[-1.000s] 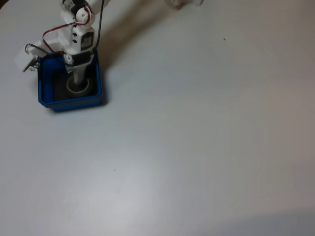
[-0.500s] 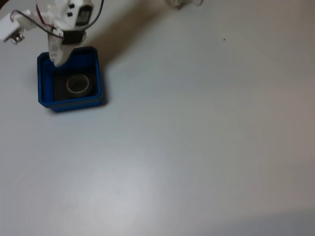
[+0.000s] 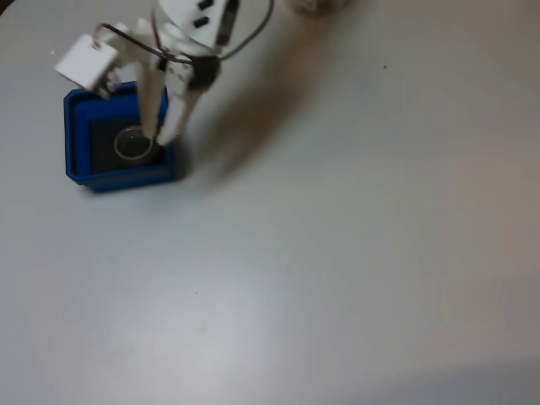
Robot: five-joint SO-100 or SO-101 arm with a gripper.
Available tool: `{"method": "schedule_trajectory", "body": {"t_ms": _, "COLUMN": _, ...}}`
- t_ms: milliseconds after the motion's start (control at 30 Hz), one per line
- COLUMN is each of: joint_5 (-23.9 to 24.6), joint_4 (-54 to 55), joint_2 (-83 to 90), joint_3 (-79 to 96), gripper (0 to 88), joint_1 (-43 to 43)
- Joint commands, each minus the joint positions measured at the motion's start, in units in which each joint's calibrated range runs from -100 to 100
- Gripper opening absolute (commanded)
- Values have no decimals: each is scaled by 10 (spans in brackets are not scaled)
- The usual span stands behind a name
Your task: Pick the black tape roll and drop it in the blue box
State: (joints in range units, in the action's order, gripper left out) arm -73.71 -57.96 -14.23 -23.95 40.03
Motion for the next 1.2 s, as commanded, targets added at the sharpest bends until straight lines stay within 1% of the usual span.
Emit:
{"method": "schedule_trajectory", "body": {"t_ms": 0, "joint_5": -3, "joint_4": 7, "joint_2": 42, "joint_3": -35, "gripper": 15, "joint_1": -52}}
{"method": "schedule_trajectory", "body": {"t_ms": 700, "joint_5": -3, "joint_4": 5, "joint_2": 39, "joint_3": -34, "gripper": 15, "joint_1": -317}}
{"method": "schedule_trajectory", "body": {"t_ms": 933, "joint_5": -3, "joint_4": 1, "joint_2": 42, "joint_3": -31, "gripper": 15, "joint_1": -372}}
{"method": "schedule_trajectory", "body": {"t_ms": 1067, "joint_5": -3, "joint_4": 0, "joint_2": 47, "joint_3": -15, "gripper": 15, "joint_1": -379}}
{"method": "schedule_trajectory", "body": {"t_ms": 1167, "joint_5": -3, "joint_4": 0, "joint_2": 75, "joint_3": 29, "gripper": 15, "joint_1": -379}}
